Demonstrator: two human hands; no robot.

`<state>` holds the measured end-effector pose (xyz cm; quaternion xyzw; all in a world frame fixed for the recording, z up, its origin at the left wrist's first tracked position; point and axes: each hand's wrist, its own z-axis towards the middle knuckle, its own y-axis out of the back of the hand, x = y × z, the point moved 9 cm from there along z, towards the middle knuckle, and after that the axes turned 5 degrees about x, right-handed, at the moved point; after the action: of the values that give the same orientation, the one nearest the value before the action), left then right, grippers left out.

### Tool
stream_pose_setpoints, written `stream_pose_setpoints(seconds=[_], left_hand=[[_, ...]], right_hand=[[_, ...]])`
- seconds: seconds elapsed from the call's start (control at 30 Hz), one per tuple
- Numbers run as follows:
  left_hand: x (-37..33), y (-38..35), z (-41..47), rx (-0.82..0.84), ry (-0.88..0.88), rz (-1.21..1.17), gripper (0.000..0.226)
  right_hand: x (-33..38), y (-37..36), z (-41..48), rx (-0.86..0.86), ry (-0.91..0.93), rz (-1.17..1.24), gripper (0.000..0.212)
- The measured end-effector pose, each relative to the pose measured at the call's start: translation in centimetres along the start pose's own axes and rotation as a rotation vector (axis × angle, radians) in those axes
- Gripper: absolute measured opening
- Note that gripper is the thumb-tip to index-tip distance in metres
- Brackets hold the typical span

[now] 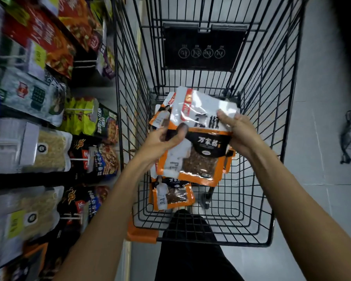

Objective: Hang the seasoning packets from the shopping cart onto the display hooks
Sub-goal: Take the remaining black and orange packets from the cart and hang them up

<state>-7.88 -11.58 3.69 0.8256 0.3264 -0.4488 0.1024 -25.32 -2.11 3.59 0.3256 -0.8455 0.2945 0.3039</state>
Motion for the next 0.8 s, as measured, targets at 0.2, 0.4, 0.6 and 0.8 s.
stream_pose_setpoints(seconds=[0.2,0.4,0.6,0.8], left_hand=[[5.2,3.2,0.9,-0.161,0.088,-0.002,0.024],[5.5,6.1,2.0,-0.372,0.017,0.209,0.020],[5.0,5.7,2.7,-0.403,-0.018,0.239,0.009],[5.1,5.8,2.6,-0.411,-0.008,0.201,0.016]], right_hand=[[-5.9,4.5,3.5,-0.238,0.025,-0.169,0.030],[-15.0,11.8,4.2,-0.515,-0.188,-0.589,0.022],[-17.3,10.6,5.6,-0.542,-0.168,-0.455,0.044],[-18.8,9.9,7.0,-0.516,-0.288,-0.483,0.035]])
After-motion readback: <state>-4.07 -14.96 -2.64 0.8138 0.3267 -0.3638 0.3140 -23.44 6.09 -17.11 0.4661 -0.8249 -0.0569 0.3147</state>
